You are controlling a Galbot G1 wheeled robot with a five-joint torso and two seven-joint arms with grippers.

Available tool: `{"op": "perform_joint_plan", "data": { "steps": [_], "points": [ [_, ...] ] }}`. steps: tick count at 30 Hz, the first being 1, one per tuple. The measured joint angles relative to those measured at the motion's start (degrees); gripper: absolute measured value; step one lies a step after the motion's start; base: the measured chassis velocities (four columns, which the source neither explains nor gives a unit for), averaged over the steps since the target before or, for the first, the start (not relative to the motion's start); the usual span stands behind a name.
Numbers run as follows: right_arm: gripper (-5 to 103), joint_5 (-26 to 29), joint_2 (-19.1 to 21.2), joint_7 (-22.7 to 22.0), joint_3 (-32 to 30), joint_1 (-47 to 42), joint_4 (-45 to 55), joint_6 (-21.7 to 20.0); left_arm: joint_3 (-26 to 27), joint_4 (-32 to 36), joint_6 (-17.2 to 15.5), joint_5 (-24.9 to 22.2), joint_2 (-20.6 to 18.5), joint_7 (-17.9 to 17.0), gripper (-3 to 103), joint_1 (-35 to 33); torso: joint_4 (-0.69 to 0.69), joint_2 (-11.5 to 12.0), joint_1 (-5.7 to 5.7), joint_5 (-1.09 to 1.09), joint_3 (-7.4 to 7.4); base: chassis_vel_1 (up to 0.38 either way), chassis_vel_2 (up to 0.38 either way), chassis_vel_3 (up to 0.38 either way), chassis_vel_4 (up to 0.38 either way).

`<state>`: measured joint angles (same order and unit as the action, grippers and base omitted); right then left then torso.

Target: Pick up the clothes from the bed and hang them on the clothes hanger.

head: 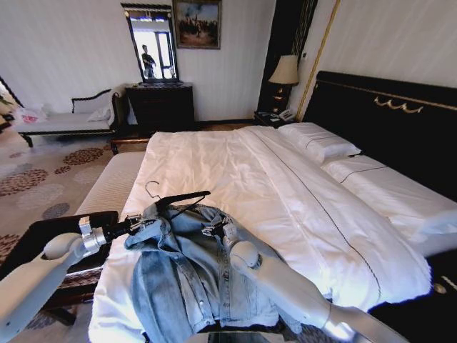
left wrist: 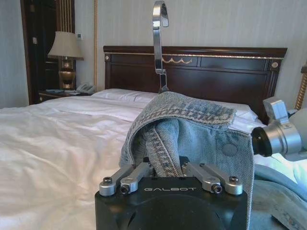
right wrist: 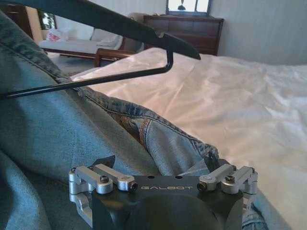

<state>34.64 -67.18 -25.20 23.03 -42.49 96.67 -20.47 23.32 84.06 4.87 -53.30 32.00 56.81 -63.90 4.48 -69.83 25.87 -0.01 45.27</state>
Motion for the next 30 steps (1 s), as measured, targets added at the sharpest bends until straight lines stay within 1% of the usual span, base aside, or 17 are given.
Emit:
{"op": "perform_joint_plan", "data": {
  "steps": [1,2,3,5,11,15,17,18,19,20,22,23,27,29,30],
  "points": [
    [103,0.2,-0.4,-0.4,0.0,0.0,-0.4,-0.2,0.1,0.1,0.0,0.1,0.1,0.0,19,-0.1,0.0,0.0,0.0,0.0,0.0,0.0,0.0,0.0,0.0],
    [101,0.5,-1.1,-1.0,-0.1,0.0,-1.2,-0.4,0.1,0.2,0.1,0.2,0.2,0.1,19,-0.3,-0.01,0.0,0.0,0.0,0.0,0.0,0.0,0.0,0.0],
    [101,0.5,-1.1,-1.0,-0.1,0.0,-1.2,-0.4,0.1,0.2,0.1,0.2,0.2,0.1,19,-0.3,-0.01,0.0,0.0,0.0,0.0,0.0,0.0,0.0,0.0],
    [98,0.2,-2.5,-2.2,-0.4,-0.1,-3.8,-0.5,0.3,0.6,0.1,0.4,0.2,0.1,19,-0.6,-0.02,0.0,0.0,0.0,0.0,0.0,0.0,0.0,0.0],
    [96,0.0,-4.0,-2.8,-0.9,0.3,-7.8,-0.5,0.9,2.0,0.1,0.4,0.1,0.1,19,-1.4,0.0,0.0,0.01,0.01,0.0,0.0,0.0,0.0,0.0],
    [93,0.3,-5.0,-2.9,-1.0,1.4,-9.8,-0.4,1.7,2.9,0.0,0.4,-0.2,0.1,19,-2.4,-0.02,0.0,0.01,0.0,0.0,0.0,0.0,0.0,0.0],
    [83,0.6,-5.6,-3.0,-1.0,2.0,-10.7,-0.5,2.3,3.4,0.0,0.3,-0.4,0.2,19,-3.2,-0.02,0.0,0.01,0.0,0.0,0.0,0.0,0.0,0.0],
    [83,0.6,-5.6,-3.0,-1.0,2.0,-10.7,-0.5,2.3,3.4,0.0,0.3,-0.4,0.2,19,-3.2,-0.02,0.0,0.01,0.0,0.0,0.0,0.0,0.0,0.0],
    [77,0.9,-5.8,-3.0,-0.9,2.4,-11.1,-0.4,2.8,3.6,0.0,0.3,-0.5,0.2,19,-3.8,-0.01,0.0,0.01,0.01,0.0,0.0,0.0,0.0,0.0],
    [77,1.0,-5.9,-3.0,-0.9,2.5,-11.2,-0.4,3.0,3.7,0.0,0.3,-0.5,0.3,19,-4.0,-0.01,0.0,0.01,0.01,0.0,0.0,0.0,0.0,0.0],
    [66,1.6,-5.9,-3.0,-0.9,2.6,-11.3,-0.4,3.6,4.0,0.0,0.3,-0.6,0.3,19,-4.9,-0.01,0.0,0.01,0.0,0.0,0.0,0.0,0.0,0.0],
    [66,1.6,-5.9,-3.0,-0.9,2.6,-11.3,-0.4,3.6,4.0,0.0,0.3,-0.6,0.3,19,-4.9,-0.01,0.0,0.01,0.0,0.0,0.0,0.0,0.0,0.0],
    [44,2.2,-5.6,-3.0,-0.9,2.6,-10.8,-0.3,4.2,4.2,0.0,0.3,-0.8,0.4,19,-5.8,-0.01,0.0,0.01,0.01,0.0,0.0,0.0,0.0,0.0],
    [44,2.2,-5.5,-3.0,-0.9,2.6,-10.8,-0.3,4.3,4.2,0.0,0.3,-0.8,0.4,19,-5.8,-0.01,0.0,0.01,0.01,0.0,0.0,0.0,0.0,0.0],
    [39,2.3,-5.5,-3.0,-0.9,2.6,-10.7,-0.2,4.3,4.2,0.0,0.2,-0.8,0.4,19,-5.8,-0.01,0.0,0.01,0.01,0.0,0.0,0.0,0.0,0.0]
  ]
}}
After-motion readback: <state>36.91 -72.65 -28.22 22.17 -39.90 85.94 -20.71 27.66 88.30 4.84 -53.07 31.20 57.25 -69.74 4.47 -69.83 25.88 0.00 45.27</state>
